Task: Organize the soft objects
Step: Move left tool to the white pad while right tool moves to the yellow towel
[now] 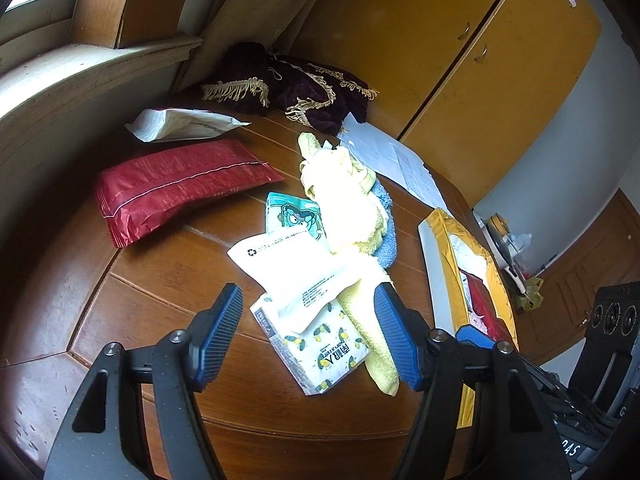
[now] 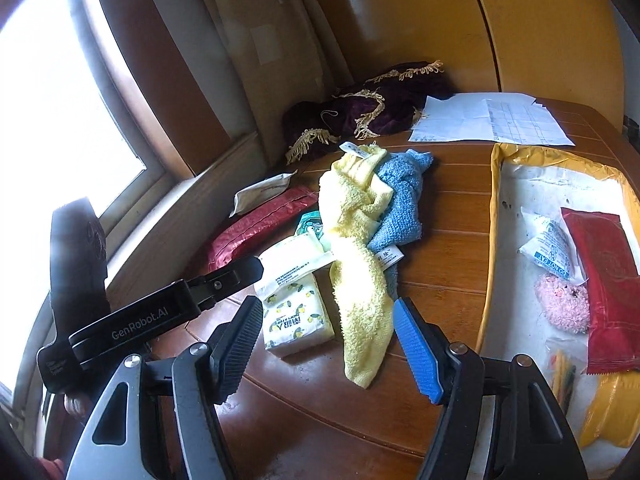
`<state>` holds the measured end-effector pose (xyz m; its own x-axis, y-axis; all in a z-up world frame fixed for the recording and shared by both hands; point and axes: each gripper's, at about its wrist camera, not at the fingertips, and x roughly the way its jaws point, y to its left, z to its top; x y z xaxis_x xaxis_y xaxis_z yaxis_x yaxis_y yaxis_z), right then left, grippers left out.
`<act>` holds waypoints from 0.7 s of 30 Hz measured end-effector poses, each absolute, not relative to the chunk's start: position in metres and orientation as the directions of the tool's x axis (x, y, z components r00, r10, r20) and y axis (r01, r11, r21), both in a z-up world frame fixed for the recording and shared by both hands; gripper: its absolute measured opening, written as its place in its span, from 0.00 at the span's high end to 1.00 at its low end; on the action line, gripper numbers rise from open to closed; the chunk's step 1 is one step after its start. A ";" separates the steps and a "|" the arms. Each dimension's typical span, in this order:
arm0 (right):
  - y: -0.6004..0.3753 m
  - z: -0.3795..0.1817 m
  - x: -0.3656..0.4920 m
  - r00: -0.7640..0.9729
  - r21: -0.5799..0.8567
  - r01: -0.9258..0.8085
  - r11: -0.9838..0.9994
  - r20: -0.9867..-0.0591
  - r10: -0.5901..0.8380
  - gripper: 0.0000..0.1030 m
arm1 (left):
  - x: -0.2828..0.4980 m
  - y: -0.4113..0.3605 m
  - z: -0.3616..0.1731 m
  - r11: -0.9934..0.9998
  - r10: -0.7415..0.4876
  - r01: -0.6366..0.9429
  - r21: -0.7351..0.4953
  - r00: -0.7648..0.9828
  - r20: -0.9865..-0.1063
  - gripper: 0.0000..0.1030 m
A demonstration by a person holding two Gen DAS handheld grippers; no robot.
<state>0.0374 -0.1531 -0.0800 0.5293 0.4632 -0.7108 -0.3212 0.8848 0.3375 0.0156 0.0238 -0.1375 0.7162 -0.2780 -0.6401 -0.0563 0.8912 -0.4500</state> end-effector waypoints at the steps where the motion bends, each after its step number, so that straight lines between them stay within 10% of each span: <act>1: -0.152 -0.081 0.038 0.523 0.337 -0.322 0.884 -0.715 0.464 0.39 | 0.016 0.025 -0.138 0.893 -0.273 -0.060 -0.447 0.718 -0.640 0.35; 21: -0.128 -0.097 0.084 0.478 0.244 -0.251 0.937 -0.810 0.339 0.60 | 0.093 0.014 -0.158 0.953 -0.266 0.050 -0.297 0.606 -0.750 0.30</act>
